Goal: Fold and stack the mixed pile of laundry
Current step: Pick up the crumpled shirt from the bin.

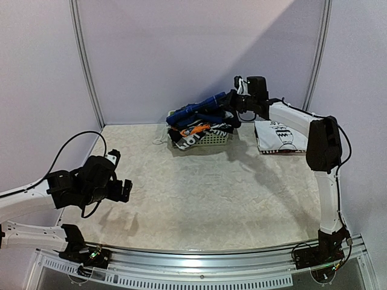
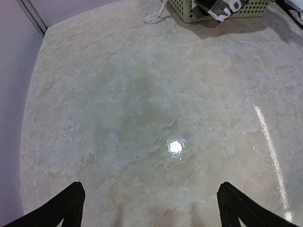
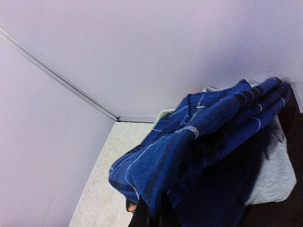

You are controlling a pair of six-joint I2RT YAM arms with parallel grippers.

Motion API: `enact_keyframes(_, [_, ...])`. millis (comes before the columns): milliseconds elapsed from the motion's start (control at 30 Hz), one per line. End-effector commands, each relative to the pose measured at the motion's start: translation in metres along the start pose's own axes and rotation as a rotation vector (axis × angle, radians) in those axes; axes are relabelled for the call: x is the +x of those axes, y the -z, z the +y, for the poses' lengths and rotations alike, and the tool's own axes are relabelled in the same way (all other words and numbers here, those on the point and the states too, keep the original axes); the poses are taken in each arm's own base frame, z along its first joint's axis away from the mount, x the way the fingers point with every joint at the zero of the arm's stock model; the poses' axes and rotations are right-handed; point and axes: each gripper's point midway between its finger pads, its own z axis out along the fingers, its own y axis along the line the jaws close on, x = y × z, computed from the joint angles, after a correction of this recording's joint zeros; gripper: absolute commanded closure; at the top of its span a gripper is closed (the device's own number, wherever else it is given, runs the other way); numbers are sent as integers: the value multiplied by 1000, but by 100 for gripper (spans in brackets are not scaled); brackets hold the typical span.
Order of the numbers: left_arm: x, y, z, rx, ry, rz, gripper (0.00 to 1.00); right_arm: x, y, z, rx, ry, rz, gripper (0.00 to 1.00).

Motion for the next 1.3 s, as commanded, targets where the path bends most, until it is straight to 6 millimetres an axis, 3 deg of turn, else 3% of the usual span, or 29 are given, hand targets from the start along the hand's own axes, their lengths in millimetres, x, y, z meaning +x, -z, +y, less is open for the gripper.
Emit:
enact_keyframes(0, [-11, 1, -9, 49, 22, -30, 0, -59, 45, 121, -168, 120, -164, 100])
enact_keyframes(167, [-24, 2, -21, 100, 31, -72, 0, -81, 73, 198, -223, 199, -280, 100])
enact_keyframes(267, [-34, 2, -33, 159, 33, -99, 0, -84, 86, 230, -208, 228, -344, 100])
enact_keyframes(433, [-54, 9, -74, 363, 21, -168, 0, -81, 108, 262, -126, 236, -427, 100])
enact_keyframes(567, [-83, 17, -104, 500, 32, -269, 0, -64, 119, 284, -86, 245, -435, 100])
enact_keyframes(900, [-189, 34, -161, 687, 78, -513, 0, -15, 134, 327, -90, 247, -371, 100])
enact_keyframes(1133, [-242, 28, -156, 707, 271, -596, 3, 7, 142, 337, -102, 232, -329, 100])
enact_keyframes(1267, [-261, 17, -148, 649, 341, -613, 13, 20, 143, 340, -119, 217, -302, 100])
